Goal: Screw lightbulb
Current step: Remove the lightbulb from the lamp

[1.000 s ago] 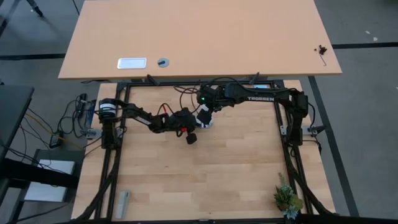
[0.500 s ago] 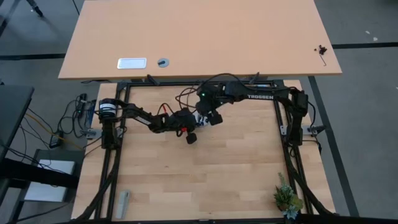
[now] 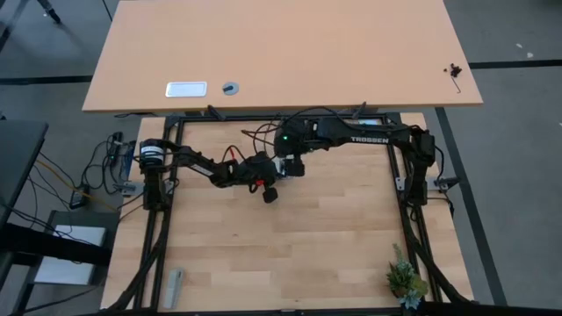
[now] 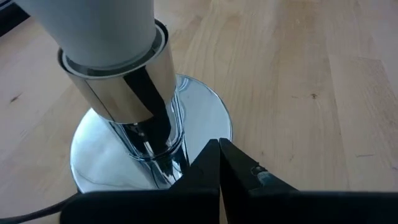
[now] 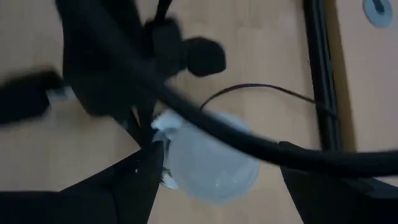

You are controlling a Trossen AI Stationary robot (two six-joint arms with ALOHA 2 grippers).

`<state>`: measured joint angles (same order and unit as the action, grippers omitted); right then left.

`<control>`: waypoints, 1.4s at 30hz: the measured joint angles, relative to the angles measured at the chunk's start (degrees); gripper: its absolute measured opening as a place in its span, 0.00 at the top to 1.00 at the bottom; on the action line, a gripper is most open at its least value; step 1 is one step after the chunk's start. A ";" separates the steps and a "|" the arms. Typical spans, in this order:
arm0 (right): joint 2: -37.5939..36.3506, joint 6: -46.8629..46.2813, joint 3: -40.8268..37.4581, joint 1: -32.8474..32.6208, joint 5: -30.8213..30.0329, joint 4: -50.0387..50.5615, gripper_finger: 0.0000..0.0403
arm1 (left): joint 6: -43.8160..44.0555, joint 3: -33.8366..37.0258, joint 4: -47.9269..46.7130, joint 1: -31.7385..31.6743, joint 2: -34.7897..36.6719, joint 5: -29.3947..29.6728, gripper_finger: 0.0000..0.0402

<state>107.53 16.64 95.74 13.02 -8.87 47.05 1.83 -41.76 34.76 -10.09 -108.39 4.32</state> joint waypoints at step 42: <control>0.22 7.10 -1.09 4.84 13.89 -4.54 0.40 | 0.06 0.00 -0.03 0.02 0.01 0.35 0.99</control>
<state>107.74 23.74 94.65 17.86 5.02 42.51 1.89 -41.76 34.73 -10.07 -108.38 4.67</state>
